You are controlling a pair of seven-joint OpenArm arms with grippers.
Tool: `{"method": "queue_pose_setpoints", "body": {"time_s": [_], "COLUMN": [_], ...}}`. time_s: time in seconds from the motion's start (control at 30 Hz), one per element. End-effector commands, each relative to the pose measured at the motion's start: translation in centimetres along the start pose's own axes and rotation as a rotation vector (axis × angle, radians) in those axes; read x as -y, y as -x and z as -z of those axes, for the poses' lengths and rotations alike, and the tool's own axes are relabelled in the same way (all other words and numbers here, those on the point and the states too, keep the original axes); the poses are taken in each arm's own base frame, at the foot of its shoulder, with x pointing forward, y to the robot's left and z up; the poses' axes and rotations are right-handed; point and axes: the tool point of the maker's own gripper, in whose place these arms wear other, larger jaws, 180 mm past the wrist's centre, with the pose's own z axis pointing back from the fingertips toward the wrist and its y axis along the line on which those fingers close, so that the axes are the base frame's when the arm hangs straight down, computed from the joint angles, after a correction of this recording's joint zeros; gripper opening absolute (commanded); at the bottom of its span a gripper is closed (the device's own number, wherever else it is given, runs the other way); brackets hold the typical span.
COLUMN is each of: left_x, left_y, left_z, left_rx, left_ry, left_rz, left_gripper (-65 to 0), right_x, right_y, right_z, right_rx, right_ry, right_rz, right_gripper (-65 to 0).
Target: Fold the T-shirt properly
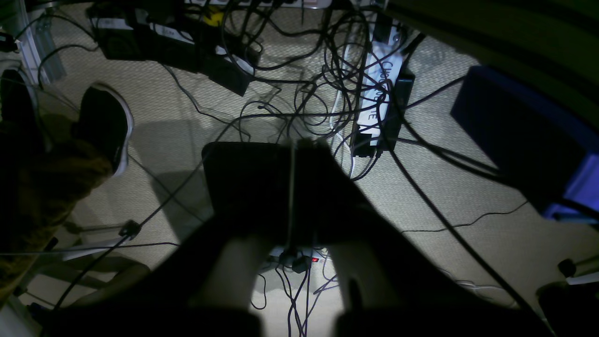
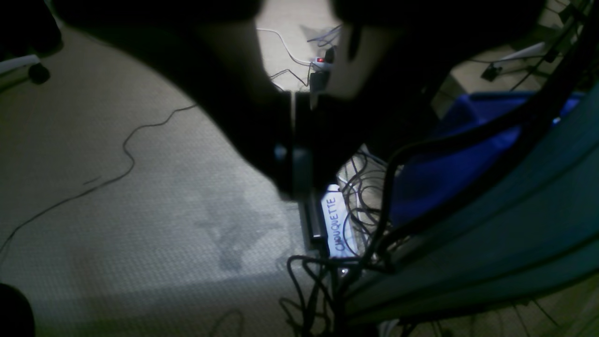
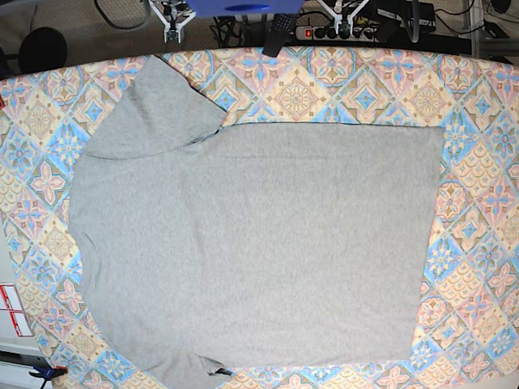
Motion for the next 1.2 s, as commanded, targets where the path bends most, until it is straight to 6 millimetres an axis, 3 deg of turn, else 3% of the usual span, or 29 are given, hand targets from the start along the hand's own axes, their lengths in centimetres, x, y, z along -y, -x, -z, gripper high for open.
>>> {"method": "queue_pose_setpoints", "body": {"time_s": [0.0, 1.0, 1.17], "left_x": [-0.3, -0.4, -0.7], "left_y": [0.3, 0.7, 2.2], "left_z": [-0.1, -0.1, -0.4], "left_rx": [0.001, -0.002, -0.024], "left_ry": [-0.005, -0.006, -0.011], "left_rz": [0.005, 0.007, 0.011], "left_gripper": [-65.0, -65.0, -65.0], "right_x": [0.0, 0.0, 0.4], "right_y": [0.3, 0.4, 2.4], "right_z": [-0.1, -0.1, -0.5], "right_rx": [0.0, -0.001, -0.033], "right_ry": [0.002, 0.002, 0.008], "right_rz": [0.0, 0.0, -0.001], "right_gripper": [-65.0, -65.0, -65.0]}}
